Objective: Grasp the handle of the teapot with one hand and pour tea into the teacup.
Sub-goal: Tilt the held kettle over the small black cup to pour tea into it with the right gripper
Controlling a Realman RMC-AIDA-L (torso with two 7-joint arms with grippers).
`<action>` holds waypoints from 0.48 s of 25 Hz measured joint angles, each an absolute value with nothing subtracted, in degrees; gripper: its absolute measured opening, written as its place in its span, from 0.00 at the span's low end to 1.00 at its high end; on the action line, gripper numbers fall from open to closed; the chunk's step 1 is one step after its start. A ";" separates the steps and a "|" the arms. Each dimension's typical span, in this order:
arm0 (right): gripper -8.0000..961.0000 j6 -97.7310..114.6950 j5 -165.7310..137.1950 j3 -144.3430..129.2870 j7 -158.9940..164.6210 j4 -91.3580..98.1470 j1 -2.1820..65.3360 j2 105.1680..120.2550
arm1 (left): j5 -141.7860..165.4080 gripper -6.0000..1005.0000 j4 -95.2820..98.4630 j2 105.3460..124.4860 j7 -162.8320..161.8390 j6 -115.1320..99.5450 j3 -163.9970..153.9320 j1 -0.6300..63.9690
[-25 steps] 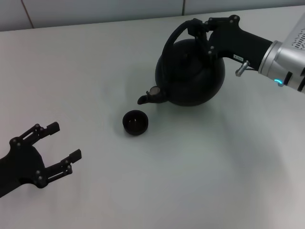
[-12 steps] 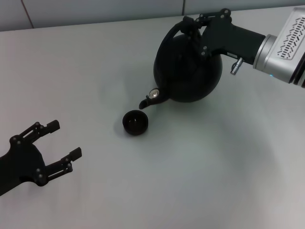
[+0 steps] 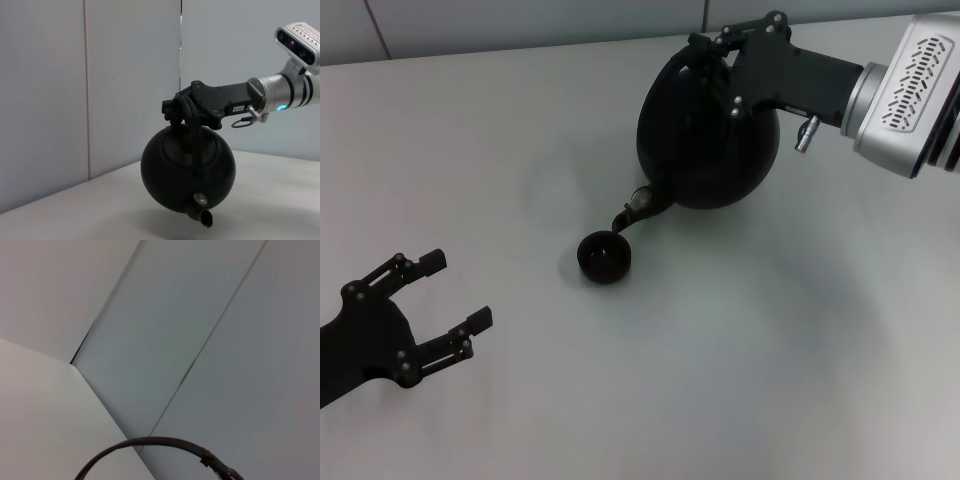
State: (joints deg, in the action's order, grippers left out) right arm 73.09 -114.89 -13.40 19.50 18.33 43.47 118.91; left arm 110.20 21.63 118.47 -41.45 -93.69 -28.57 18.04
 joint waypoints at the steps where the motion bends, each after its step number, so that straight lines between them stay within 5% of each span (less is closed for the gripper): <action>1: 0.13 73.07 -114.94 -13.55 19.29 18.34 43.55 118.91 | 110.20 0.85 21.62 118.47 -41.45 -93.69 -28.57 18.04; 12: 0.13 73.03 -114.78 -15.80 16.82 18.93 44.41 119.00 | 110.21 0.85 21.62 118.47 -41.55 -93.69 -28.56 18.07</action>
State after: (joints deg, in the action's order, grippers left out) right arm 73.03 -114.78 -15.80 16.82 18.93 44.41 119.00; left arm 110.21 21.62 118.47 -41.55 -93.69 -28.56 18.07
